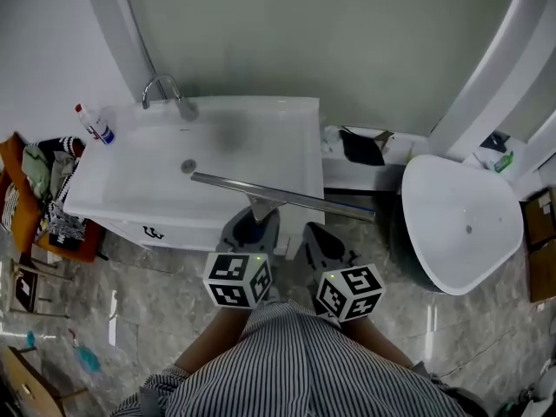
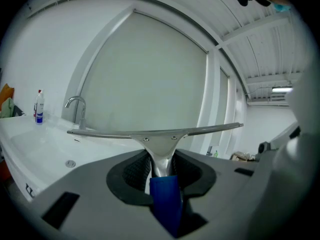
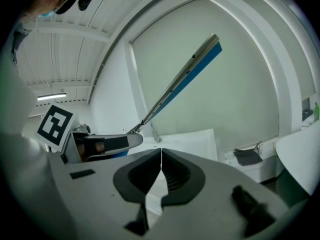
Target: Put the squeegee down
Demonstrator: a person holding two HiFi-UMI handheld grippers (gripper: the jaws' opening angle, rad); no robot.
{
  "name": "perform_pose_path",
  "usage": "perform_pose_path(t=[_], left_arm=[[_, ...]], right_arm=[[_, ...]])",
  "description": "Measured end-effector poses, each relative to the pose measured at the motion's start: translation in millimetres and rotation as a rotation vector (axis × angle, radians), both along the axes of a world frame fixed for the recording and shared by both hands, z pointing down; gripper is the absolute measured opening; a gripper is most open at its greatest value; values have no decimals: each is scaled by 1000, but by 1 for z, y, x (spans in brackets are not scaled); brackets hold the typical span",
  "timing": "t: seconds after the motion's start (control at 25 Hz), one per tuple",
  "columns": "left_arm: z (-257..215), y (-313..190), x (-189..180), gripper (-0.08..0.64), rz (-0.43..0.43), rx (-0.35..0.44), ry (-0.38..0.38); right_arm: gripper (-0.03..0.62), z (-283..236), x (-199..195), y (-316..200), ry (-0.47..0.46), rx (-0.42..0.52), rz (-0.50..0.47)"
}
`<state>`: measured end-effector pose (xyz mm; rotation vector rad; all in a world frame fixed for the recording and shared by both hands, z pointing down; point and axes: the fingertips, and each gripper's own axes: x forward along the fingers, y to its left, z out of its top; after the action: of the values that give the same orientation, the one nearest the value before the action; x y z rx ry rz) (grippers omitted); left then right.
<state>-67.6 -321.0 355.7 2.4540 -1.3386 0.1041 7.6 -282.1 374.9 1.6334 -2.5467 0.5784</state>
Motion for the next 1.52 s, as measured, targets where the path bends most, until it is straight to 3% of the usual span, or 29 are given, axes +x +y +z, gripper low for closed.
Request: perform_pose_path(t=[0.56, 1.12, 1.52], left_arm=[[12, -102, -4, 127, 72, -12, -24], [29, -106, -9, 127, 39, -60, -14], [12, -121, 3, 127, -10, -34, -20]], right_arm=[[17, 7, -7, -99, -8, 4, 73], [15, 19, -11, -101, -4, -27, 40], [16, -3, 2, -127, -19, 10, -18]])
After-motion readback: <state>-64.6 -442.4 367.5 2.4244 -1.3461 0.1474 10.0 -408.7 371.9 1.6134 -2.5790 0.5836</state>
